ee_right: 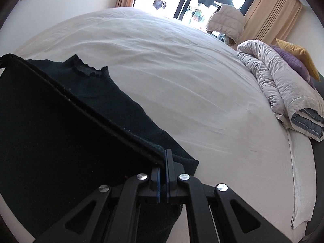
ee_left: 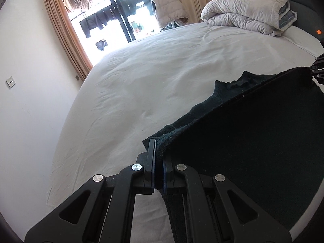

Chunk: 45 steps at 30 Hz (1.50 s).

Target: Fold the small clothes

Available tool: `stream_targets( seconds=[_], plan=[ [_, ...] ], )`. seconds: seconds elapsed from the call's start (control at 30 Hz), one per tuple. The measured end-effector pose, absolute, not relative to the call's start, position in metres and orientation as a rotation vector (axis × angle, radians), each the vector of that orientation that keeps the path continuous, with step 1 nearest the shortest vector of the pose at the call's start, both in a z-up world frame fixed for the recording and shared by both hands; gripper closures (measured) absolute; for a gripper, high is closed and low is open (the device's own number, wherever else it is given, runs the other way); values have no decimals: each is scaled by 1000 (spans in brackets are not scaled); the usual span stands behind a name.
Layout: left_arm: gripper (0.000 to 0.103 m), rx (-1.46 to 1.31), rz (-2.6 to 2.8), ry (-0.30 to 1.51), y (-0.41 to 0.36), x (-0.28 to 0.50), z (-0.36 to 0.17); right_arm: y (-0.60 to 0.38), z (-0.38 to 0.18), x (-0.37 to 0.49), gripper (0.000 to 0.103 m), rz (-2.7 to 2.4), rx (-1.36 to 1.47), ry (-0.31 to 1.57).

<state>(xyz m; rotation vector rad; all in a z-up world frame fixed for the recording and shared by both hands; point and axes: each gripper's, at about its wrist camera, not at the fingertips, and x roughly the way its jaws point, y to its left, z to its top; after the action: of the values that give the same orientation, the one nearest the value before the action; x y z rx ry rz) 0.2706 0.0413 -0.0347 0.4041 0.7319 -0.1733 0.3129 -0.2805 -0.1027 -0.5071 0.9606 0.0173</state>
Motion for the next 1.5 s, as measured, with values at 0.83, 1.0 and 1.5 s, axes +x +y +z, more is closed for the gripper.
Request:
stream_targets(
  seconds=[0.83,1.0,1.5],
  plan=[
    [15,289,89,751,93,323,-40,-323,-96,322,9,-223,-258,862],
    [15,289,53,717,77,293,-36,-324,-88,332,7,-181,-202,830],
    [14,389,81,789,38,291,-91,-386,-49,278,60,-160,194,746]
  ],
)
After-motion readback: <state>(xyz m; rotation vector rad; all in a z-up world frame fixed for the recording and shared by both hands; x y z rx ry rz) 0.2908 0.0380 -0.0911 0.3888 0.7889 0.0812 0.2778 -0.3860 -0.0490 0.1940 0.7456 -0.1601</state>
